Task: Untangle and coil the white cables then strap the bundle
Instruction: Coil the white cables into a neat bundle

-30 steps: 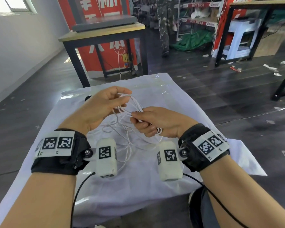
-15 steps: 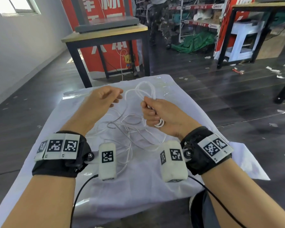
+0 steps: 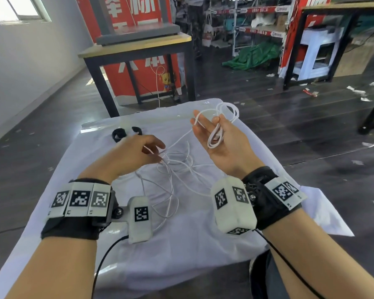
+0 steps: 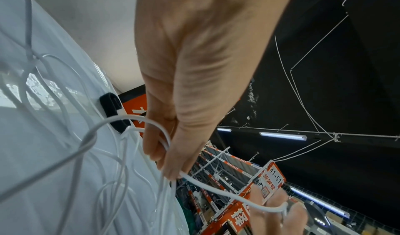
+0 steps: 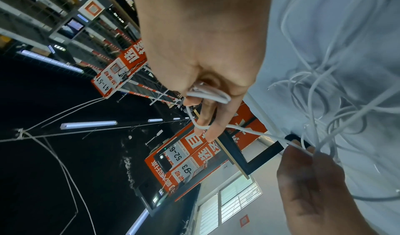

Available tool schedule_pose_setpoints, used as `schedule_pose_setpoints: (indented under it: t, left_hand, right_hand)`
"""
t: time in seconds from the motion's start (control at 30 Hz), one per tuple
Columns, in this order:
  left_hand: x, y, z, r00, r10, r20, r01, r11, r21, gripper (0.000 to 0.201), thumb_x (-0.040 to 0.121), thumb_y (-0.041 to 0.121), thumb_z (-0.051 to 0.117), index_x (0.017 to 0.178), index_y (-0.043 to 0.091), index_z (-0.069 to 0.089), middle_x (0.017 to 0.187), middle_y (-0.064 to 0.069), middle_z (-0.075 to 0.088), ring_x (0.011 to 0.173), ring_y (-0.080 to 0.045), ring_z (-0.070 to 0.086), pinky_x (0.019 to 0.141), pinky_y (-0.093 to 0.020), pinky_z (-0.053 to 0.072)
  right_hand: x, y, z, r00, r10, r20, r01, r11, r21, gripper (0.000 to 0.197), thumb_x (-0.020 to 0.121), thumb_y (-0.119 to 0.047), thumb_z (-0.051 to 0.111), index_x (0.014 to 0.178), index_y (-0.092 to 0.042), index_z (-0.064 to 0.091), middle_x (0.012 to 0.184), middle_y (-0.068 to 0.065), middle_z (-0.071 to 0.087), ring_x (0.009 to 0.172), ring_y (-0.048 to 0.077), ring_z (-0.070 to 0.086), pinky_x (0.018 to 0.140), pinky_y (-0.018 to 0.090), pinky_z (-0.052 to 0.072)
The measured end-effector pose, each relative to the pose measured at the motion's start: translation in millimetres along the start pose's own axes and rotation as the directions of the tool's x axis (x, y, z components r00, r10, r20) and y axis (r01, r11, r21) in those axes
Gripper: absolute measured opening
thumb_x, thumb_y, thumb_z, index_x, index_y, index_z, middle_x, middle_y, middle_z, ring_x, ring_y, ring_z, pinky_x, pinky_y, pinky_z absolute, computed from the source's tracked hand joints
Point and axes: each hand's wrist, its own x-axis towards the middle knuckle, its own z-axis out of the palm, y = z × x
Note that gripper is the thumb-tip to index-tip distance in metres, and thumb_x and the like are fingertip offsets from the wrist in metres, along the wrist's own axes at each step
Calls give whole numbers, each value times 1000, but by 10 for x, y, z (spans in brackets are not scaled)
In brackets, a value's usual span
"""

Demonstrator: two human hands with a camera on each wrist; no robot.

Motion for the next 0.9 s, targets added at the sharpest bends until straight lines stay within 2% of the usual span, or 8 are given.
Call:
schedule_pose_setpoints:
  t: [0.17, 0.3, 0.37, 0.47, 0.57, 0.67, 0.77, 0.9]
  left_hand:
    - [37, -26, 24, 969, 135, -206, -98, 979, 180, 12, 86, 18, 69, 94, 26, 71, 94, 8, 64, 85, -4, 57, 70, -6, 35]
    - [79, 41, -45, 758, 323, -567, -224, 945, 239, 25, 81, -14, 55, 81, 9, 66, 99, 0, 54, 95, -12, 50, 73, -6, 38]
    - [65, 59, -94, 718, 371, -589, -279, 929, 245, 30, 78, -20, 47, 84, 4, 65, 101, -5, 58, 99, -18, 52, 74, -6, 38]
    - [31, 35, -98, 792, 339, -508, -235, 937, 260, 42, 73, -25, 41, 72, 9, 66, 106, -6, 61, 102, -19, 53, 77, -8, 38]
    - [-16, 22, -89, 973, 42, -225, 38, 940, 339, 50, 82, -17, 38, 73, 22, 68, 110, -3, 57, 94, -19, 51, 72, -24, 42]
    - [-28, 2, -57, 977, -210, 30, 179, 892, 416, 46, 90, -10, 35, 88, 19, 70, 123, -10, 58, 102, -26, 57, 70, -25, 41]
    - [1, 9, -10, 984, -143, -109, 172, 923, 344, 46, 90, -7, 36, 93, 22, 71, 122, -9, 60, 106, -27, 55, 81, -31, 44]
    - [77, 92, 57, 924, -12, -382, 77, 985, 155, 41, 90, -4, 39, 86, 26, 68, 107, 2, 64, 96, -18, 54, 66, -23, 39]
  right_hand:
    - [47, -67, -41, 999, 33, -11, -30, 979, 203, 34, 103, -24, 41, 74, -9, 49, 101, 16, 68, 84, 30, 72, 59, 29, 58]
    - [83, -129, -67, 969, -152, -192, 202, 941, 272, 30, 102, -21, 43, 78, -6, 52, 74, 9, 58, 72, 23, 68, 73, 34, 60]
    - [79, -161, -76, 930, -251, -268, 314, 922, 227, 30, 102, -20, 42, 77, -7, 52, 75, 6, 54, 70, 19, 64, 81, 31, 58]
    - [80, -149, -83, 893, -334, -301, 397, 900, 179, 32, 103, -19, 40, 74, -9, 48, 67, 2, 54, 73, 18, 62, 80, 27, 57]
    - [74, -112, -75, 880, -351, -321, 413, 898, 150, 34, 103, -18, 40, 71, -9, 47, 57, -1, 55, 70, 17, 63, 82, 26, 56]
    - [66, -93, -75, 890, -334, -311, 390, 911, 138, 34, 103, -20, 42, 71, -10, 48, 60, -1, 56, 70, 16, 64, 81, 26, 56]
    - [69, -74, -74, 909, -295, -293, 339, 934, 112, 35, 103, -19, 42, 69, -9, 48, 56, -2, 58, 66, 15, 64, 70, 23, 56]
    - [63, -38, -31, 931, -240, -274, 277, 955, 104, 35, 102, -19, 44, 70, -8, 51, 53, -1, 57, 57, 14, 63, 65, 22, 56]
